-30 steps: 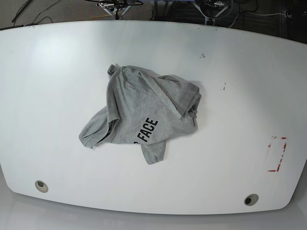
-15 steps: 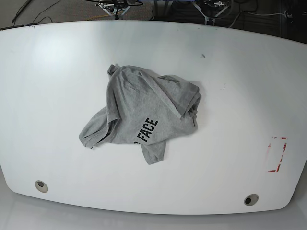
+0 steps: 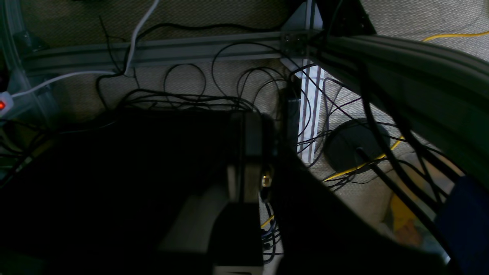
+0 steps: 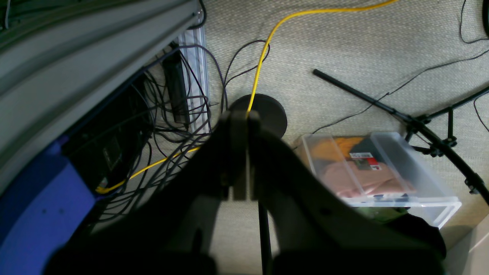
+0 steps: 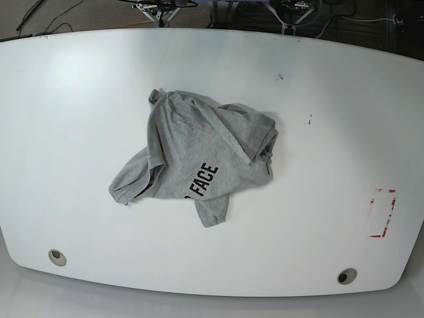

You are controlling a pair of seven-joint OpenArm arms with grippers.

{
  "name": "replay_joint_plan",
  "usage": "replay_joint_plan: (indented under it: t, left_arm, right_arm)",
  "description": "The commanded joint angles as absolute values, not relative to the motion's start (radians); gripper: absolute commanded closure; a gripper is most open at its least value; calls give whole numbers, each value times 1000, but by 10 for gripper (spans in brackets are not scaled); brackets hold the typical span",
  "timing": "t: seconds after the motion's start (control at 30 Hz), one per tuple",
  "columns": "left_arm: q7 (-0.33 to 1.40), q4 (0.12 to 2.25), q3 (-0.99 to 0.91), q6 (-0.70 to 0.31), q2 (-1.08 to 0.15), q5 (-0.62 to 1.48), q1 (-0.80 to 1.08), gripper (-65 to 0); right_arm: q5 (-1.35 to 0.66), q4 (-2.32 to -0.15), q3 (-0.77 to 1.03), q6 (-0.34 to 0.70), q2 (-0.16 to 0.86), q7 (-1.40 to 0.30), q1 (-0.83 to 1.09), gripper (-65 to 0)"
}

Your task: Layout the t-shirt on the table in an organized manner, then fold the t-shirt properly

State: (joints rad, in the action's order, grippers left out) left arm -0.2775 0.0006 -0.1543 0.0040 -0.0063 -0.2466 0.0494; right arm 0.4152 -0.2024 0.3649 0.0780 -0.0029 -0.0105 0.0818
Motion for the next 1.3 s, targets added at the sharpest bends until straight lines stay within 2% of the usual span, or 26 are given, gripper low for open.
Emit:
replay_joint_plan:
  t: [0.0,1.27]
  left_arm:
    - [-276,0,-155,9,-9,-246,52,-5]
    - [-290,0,-152,10,-5,-254,60,-8]
  right_arm:
    - [416,-206,365,80,-1,-10,85,-3]
    - [413,-196,363,78,-1,-13,85,-3]
